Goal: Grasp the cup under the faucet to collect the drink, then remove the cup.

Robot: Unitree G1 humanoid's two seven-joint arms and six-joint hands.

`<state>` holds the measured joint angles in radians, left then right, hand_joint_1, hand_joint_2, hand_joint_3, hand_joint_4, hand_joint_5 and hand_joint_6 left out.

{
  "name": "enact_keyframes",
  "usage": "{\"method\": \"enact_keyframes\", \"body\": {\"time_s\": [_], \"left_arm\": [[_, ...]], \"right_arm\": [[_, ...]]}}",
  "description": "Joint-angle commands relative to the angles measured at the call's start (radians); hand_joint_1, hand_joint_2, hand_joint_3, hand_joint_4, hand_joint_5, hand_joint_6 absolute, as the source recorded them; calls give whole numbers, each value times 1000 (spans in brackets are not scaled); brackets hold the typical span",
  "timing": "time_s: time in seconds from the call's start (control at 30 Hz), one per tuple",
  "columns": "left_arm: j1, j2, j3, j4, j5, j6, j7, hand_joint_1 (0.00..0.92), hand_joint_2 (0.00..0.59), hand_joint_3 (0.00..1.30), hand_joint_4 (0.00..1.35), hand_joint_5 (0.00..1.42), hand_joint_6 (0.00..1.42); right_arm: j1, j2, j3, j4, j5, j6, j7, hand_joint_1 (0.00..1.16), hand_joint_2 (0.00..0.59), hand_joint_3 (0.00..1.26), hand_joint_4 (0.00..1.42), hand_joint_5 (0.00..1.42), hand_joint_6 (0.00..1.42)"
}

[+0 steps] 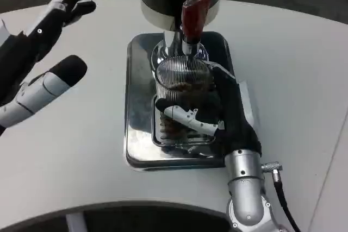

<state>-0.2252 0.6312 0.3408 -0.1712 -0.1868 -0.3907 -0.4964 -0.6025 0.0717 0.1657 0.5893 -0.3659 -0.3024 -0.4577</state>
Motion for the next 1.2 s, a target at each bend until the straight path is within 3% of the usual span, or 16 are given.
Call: {"method": "enact_keyframes", "body": {"time_s": [0.03,0.2,0.5,0.83,1.0,1.2], "left_arm": [[23,14,0,-12,-2,7,-12,0,161,0,0,67,39],[34,9,-6,-15,0,8,-12,0,162,0,0,67,35],[43,6,-15,-27,0,10,-10,0,163,0,0,67,27],[48,17,0,-29,33,10,4,0,161,0,0,24,0],[82,66,12,-49,118,63,2,0,159,0,0,0,0],[186,127,7,-123,316,93,8,0,137,0,0,0,0]], "right_arm": [[30,12,4,-5,-10,-21,-33,1105,179,633,812,893,1116],[55,10,15,-62,-39,-17,-63,1117,159,658,841,935,1174],[113,3,34,-149,-74,-9,-54,1122,131,682,868,960,1246],[227,2,71,-292,-107,20,1,1114,129,682,868,960,1271],[289,4,82,-374,-118,24,8,1097,138,682,868,960,1280],[351,-2,87,-489,-124,43,41,1094,137,682,868,960,1299]]}}
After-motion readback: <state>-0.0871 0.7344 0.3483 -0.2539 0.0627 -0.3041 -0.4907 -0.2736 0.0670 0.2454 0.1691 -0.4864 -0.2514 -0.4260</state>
